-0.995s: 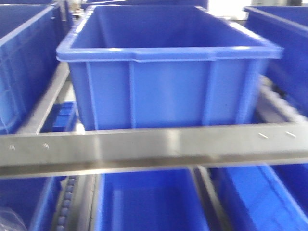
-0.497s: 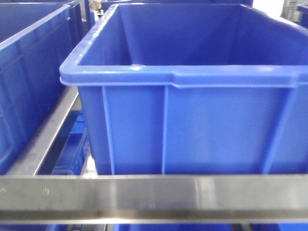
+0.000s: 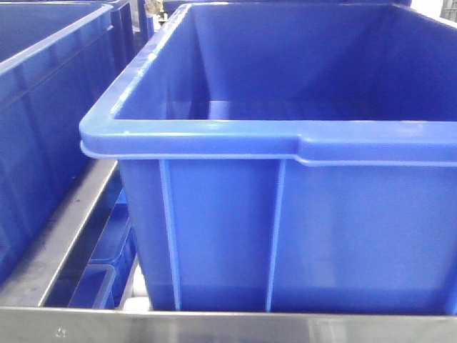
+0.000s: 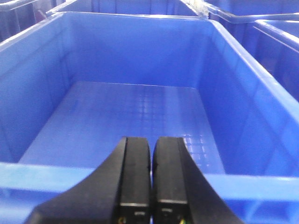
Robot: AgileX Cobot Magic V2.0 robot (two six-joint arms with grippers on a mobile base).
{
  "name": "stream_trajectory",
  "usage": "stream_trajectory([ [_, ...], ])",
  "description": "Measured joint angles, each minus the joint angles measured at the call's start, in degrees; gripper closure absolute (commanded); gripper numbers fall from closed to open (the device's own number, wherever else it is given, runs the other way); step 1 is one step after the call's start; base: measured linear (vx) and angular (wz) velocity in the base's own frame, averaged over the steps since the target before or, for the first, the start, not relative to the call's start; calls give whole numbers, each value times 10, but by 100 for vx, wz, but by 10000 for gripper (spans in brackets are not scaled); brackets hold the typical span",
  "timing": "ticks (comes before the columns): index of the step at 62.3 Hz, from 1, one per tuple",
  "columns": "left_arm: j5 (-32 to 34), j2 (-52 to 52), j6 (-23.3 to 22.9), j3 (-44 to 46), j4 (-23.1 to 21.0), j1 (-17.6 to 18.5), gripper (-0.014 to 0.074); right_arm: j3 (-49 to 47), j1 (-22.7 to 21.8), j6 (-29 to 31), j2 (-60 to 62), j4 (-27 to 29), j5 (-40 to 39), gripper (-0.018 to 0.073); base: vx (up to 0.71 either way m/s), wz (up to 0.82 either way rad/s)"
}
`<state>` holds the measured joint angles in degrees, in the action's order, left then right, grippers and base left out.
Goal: Pick red cube and place on left shelf
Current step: 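Position the right gripper over the blue crate on the shelf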
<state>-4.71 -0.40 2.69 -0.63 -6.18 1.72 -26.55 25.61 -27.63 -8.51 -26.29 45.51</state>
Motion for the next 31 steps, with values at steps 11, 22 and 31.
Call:
stream_trajectory([
  [11,4,0,0,0,0,0,495,0,0,0,0,0,0,501,4,0],
  [22,4,0,0,0,0,0,495,0,0,0,0,0,0,501,0,0],
  [31,4,0,0,0,0,0,495,0,0,0,0,0,0,501,0,0],
])
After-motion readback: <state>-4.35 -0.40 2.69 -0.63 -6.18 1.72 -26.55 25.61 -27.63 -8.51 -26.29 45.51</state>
